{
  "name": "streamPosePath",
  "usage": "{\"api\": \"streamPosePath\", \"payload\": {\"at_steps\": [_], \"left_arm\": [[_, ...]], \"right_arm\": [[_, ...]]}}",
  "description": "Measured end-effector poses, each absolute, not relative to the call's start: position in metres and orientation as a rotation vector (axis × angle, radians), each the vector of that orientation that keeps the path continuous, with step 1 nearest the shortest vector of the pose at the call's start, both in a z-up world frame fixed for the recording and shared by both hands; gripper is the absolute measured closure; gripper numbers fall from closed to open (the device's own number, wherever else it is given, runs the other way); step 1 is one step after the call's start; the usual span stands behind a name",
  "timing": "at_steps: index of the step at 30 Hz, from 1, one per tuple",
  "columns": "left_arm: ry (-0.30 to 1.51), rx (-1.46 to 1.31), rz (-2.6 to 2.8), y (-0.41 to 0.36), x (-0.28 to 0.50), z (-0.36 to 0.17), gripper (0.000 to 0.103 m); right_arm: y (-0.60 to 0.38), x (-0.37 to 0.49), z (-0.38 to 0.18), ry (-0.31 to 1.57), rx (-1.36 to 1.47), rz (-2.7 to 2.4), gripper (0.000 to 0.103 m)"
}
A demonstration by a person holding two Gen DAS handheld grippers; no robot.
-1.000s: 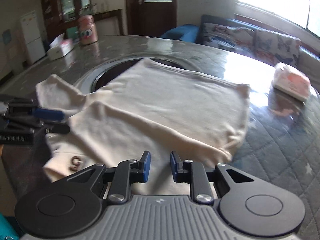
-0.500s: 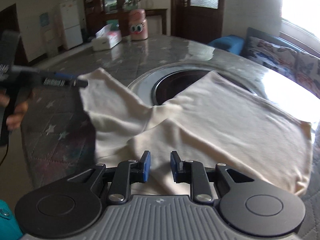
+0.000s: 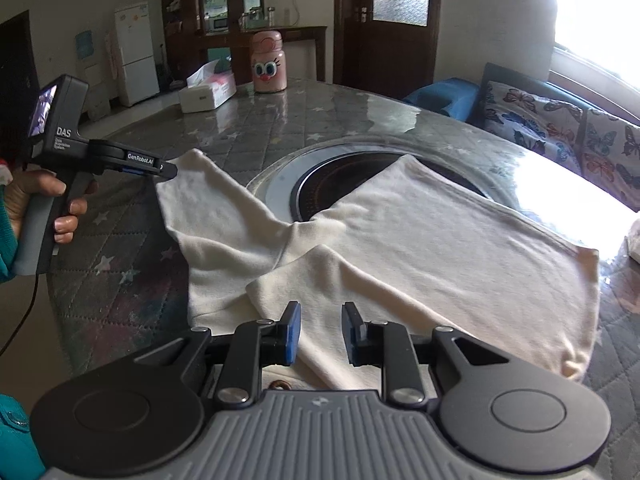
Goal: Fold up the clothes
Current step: 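Grasp the shirt side edge with the left gripper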
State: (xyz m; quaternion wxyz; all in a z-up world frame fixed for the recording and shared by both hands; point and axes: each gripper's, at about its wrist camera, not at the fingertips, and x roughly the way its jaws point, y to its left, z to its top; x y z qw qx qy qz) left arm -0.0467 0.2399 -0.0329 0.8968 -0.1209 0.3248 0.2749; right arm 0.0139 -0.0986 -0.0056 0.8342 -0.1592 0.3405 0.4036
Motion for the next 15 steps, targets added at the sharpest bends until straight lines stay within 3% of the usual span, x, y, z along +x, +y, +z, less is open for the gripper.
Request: {"api": "streamPosePath", "payload": {"at_steps": [4,15], "left_arm": [[0.667,-0.263,0.542,0.237,-0.044,-0.031,0.086],[0.609,-0.254,0.461,0.214,-0.035,-0.011,0.09]], "right_arm": [[-0.107,0.014,-0.003,0.717,-0.322,0.831,0.08],[-0.132,0.016,-0.001,0.714,-0.278,0.766,0.08]]}}
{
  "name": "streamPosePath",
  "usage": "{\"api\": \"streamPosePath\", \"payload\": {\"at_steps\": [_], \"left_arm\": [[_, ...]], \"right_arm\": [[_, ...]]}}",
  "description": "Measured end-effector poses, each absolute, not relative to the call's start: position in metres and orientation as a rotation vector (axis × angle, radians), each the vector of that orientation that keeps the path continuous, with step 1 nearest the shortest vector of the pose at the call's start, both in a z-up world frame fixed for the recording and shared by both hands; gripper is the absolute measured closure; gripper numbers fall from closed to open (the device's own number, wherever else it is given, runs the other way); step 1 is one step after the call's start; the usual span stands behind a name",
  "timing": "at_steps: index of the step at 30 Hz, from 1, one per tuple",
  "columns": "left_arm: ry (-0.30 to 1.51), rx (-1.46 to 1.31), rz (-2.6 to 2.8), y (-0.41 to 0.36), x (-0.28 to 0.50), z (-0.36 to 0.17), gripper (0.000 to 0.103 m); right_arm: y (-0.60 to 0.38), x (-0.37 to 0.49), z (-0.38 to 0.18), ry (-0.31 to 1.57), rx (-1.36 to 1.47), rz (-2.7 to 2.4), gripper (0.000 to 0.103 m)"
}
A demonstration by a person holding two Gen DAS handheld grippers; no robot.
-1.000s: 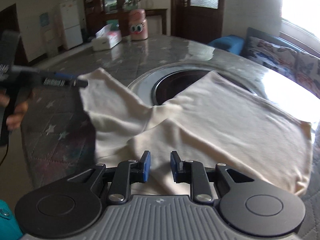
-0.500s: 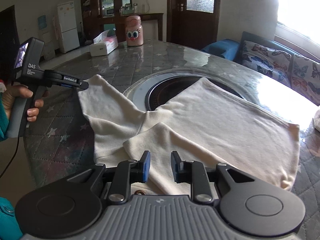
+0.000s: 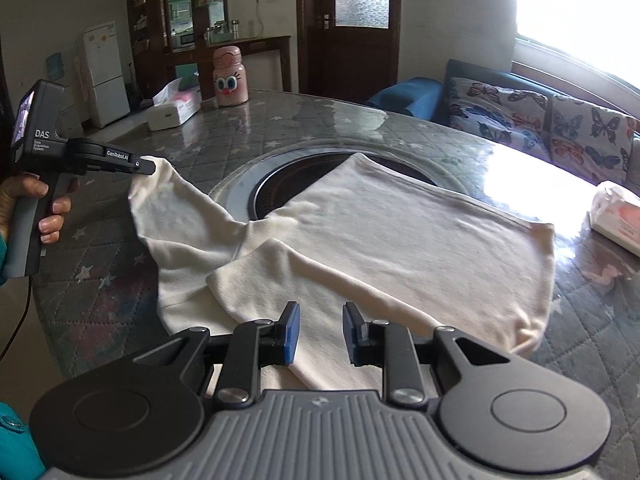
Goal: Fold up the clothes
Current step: 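Grasp the shirt side edge with the left gripper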
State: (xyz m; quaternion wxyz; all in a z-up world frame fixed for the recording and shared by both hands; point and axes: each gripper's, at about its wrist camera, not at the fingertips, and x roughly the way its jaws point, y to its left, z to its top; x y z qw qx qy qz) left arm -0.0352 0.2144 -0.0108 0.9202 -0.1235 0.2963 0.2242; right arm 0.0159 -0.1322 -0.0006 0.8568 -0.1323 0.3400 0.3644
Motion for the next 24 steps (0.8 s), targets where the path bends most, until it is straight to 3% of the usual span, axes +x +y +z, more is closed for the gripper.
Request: {"api": "streamPosePath", "payload": {"at_steps": [24], "left_arm": [[0.548,-0.128,0.088,0.079,-0.002,0.05,0.092]], "right_arm": [[-0.2,0.014,0.007,0.649,-0.16,0.661,0.08]]}}
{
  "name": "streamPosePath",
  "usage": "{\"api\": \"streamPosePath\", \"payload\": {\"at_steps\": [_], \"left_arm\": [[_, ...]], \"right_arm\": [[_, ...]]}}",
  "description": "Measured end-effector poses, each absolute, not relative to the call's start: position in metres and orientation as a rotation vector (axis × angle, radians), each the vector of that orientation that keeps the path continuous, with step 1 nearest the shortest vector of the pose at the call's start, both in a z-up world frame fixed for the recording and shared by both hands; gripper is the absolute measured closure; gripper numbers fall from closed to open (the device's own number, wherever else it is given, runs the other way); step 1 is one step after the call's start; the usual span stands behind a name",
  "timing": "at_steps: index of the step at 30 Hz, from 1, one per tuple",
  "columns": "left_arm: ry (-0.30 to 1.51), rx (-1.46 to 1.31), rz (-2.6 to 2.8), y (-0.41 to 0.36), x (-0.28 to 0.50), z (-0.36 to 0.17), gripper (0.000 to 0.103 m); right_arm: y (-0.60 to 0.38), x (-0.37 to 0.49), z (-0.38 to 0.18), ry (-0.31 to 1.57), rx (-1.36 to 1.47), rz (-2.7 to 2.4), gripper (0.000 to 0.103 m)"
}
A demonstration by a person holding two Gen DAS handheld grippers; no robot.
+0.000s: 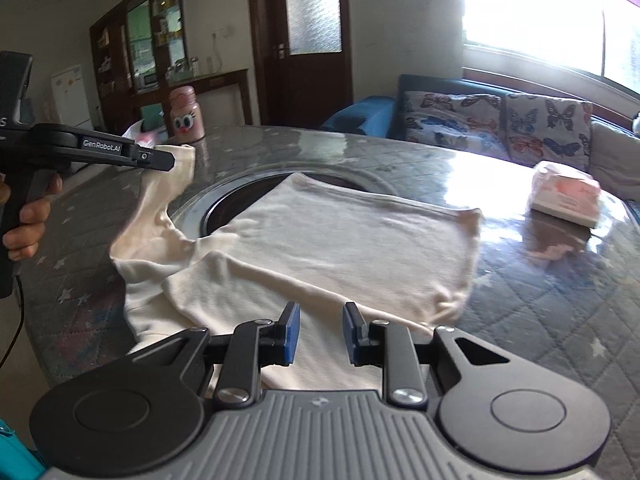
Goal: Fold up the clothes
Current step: 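Grasp the shirt side edge with the left gripper, then fold the shirt side over the body with the left gripper and release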
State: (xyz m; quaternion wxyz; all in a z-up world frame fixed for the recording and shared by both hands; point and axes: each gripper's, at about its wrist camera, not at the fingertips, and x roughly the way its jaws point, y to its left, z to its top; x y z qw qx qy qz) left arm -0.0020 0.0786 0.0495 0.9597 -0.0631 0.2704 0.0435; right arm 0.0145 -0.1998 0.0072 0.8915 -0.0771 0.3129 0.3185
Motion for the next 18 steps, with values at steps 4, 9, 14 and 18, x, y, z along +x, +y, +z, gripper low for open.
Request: {"api": "streamPosePath", "payload": {"at_steps": [4,9,14,18], "left_arm": [[0.55,-0.121,-0.017,0.045,0.004,0.056,0.092],[0.547,-0.108,-0.156,0.004,0.008,0.059,0.092],[0.572,-0.074,-0.274,-0.03,0.011,0.047,0.092],[0.622,-0.042,-0.345,-0.047,0.008,0.03,0.089]], "right_arm": [[-0.219,0.015,0.007,0.644,-0.136,0.624,0.08],[-0.241,0.015,0.008,0.641,-0.115,0.572,0.08],[-0.259,0.019,0.006,0.652,-0.091,0.525,0.08],[-0.262,0.02,0.006,0.654,-0.083,0.509,0.08]]}}
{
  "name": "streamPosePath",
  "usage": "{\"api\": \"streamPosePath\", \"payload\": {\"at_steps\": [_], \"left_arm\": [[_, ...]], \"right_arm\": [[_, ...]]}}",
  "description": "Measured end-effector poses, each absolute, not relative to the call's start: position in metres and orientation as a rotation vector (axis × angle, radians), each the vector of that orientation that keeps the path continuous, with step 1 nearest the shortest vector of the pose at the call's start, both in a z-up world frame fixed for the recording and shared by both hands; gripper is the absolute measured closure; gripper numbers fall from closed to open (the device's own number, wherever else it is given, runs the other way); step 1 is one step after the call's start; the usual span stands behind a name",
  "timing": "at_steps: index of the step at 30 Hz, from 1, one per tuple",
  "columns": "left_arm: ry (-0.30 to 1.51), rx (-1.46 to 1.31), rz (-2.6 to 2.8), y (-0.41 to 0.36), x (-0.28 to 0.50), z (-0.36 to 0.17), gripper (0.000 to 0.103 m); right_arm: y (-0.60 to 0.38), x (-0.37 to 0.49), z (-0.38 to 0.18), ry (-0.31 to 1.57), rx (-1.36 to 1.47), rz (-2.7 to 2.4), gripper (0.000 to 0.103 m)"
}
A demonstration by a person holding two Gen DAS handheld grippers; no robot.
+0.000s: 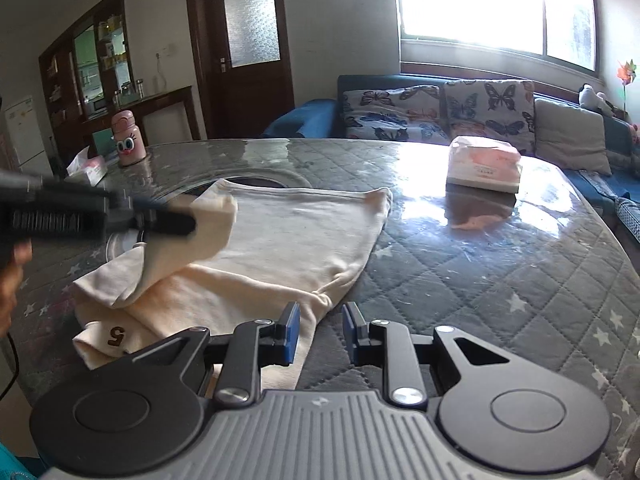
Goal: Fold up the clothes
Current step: 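Fold the shirt side over the body with the left gripper and release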
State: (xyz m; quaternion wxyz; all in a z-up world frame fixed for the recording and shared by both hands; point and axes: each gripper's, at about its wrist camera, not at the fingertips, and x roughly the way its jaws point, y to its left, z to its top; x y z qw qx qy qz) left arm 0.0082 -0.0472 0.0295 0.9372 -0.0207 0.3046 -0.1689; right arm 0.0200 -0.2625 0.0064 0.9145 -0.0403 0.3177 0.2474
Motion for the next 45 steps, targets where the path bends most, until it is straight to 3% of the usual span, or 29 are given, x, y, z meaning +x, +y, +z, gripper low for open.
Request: {"api": "streamPosePath", "payload": {"at_steps": [5,13,19,25,29,31,34,45], "left_arm": [[0.659,-0.008,-0.392,-0.049,-0.005,0.015,0.087],[0.662,0.033,-0.239,0.012,-0.029,0.008,0.066],[0.686,0.052,-0.128,0.064,-0.052,-0.003,0.058],[0.717,0.066,-0.123,0.081,-0.066,-0.018,0.057],[0.704,0.094,-0.143,0.078,-0.068,-0.023,0.062],[0.705,0.099,-0.158,0.078,-0.068,-0.025,0.082],[0.706,0.103,-0.164,0.08,-0.069,-0.026,0.093],[0.7,0.085,-0.159,0.097,-0.068,-0.004,0.09]], "right_arm": [[-0.258,0.023,0.007,0.659,-0.081,0.517,0.08],[-0.23,0.029,-0.006,0.716,-0.091,0.583,0.08],[-0.212,0.043,-0.018,0.758,-0.099,0.584,0.08],[-0.201,0.051,-0.028,0.785,-0.115,0.58,0.081],[-0.197,0.05,-0.024,0.779,-0.14,0.559,0.095],[-0.194,0.048,-0.021,0.757,-0.171,0.537,0.1],[-0.195,0.047,-0.013,0.731,-0.185,0.515,0.1],[-0.194,0.042,-0.001,0.707,-0.203,0.556,0.095]]}}
